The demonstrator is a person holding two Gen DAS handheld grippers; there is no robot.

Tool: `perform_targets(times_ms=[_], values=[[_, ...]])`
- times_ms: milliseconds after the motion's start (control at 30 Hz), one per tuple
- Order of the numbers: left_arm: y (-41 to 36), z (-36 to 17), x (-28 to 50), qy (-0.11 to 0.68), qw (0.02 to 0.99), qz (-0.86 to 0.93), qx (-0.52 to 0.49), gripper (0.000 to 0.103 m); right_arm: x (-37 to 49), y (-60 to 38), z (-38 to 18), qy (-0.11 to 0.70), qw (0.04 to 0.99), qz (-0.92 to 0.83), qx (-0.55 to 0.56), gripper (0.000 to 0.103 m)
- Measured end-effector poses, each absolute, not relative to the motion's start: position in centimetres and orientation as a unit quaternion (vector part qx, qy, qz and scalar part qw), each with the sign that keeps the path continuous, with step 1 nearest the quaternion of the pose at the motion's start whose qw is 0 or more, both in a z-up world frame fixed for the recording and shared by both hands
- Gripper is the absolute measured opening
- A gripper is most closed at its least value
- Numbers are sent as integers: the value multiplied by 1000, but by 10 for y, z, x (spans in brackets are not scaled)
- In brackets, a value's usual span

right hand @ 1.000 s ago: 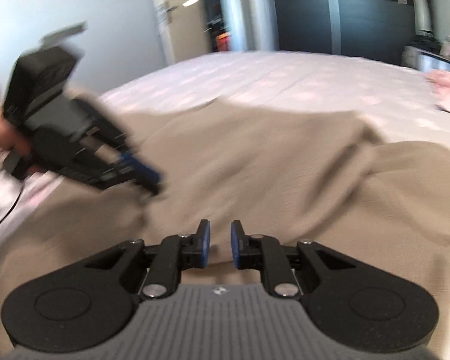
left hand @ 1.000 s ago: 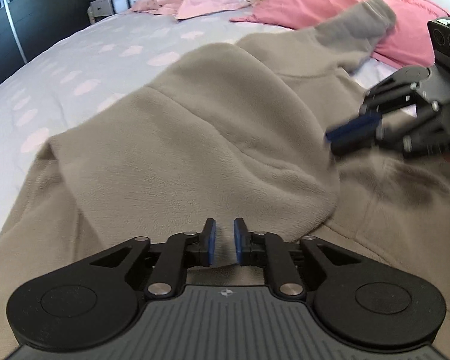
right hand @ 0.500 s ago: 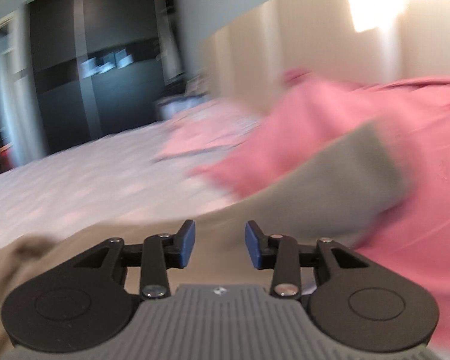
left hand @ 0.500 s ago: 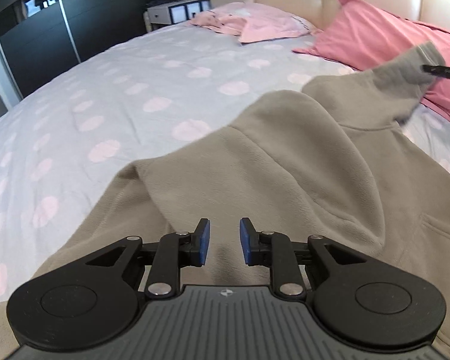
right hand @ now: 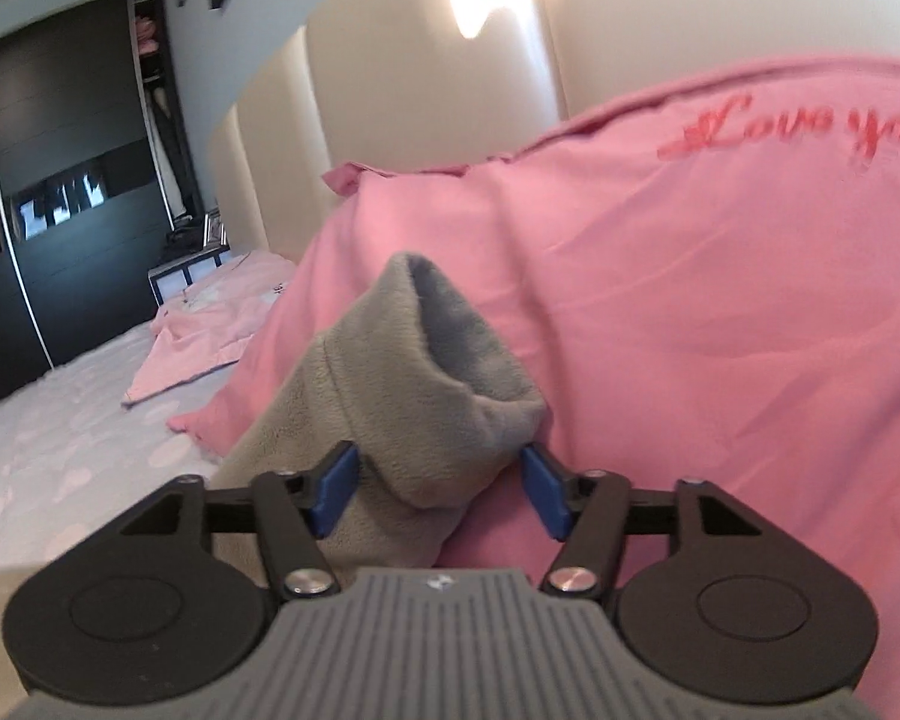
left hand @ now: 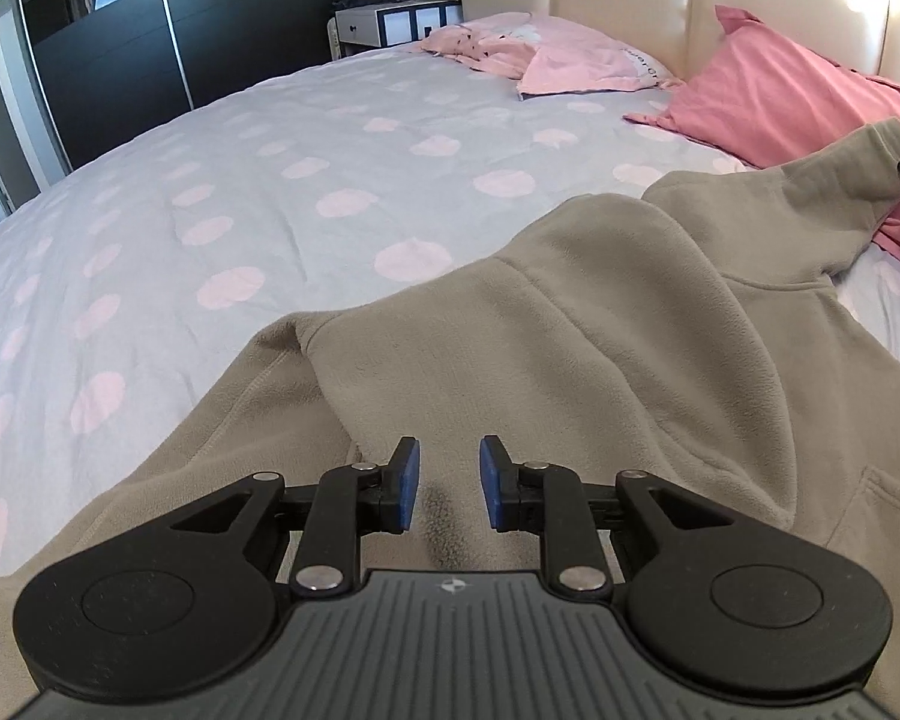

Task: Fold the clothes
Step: 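Grasp the grey sleeve cuff beside the pink pillow with the right tool, then lift the sleeve cuff with the right tool and carry it toward the left tool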

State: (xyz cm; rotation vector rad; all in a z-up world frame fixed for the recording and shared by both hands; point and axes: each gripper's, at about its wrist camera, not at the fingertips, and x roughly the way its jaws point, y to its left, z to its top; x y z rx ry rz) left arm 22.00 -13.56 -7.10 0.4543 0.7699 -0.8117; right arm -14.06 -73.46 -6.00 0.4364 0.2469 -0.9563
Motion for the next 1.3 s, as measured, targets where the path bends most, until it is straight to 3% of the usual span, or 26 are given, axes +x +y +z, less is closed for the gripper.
perform_targets(times_ms=[67,200,233,267,433,867,1067,1300], values=[[-135,-73,221,365,823,-379,215,20,-141,-743,-61,113,857,-449,226,74],[-133,-76,220,367,822,-377,216,20,-138,-754,-60,115,853,-445,248,73],[-133,-76,220,368,822,-377,216,20,-135,-755,-59,118,852,-445,249,63],[-132,-76,220,368,822,-377,217,20,-133,-755,-57,120,852,-446,246,42],[-129,-75,219,368,823,-373,221,20,-118,-728,-43,118,864,-448,197,31],[-132,-61,226,366,835,-375,169,20,-16,-530,23,103,957,-235,138,29],[-136,-48,218,355,834,-391,159,20,19,-439,-1,161,967,-146,134,29],[-142,-51,214,379,815,-419,128,20,42,-355,-47,242,967,-80,28,29]])
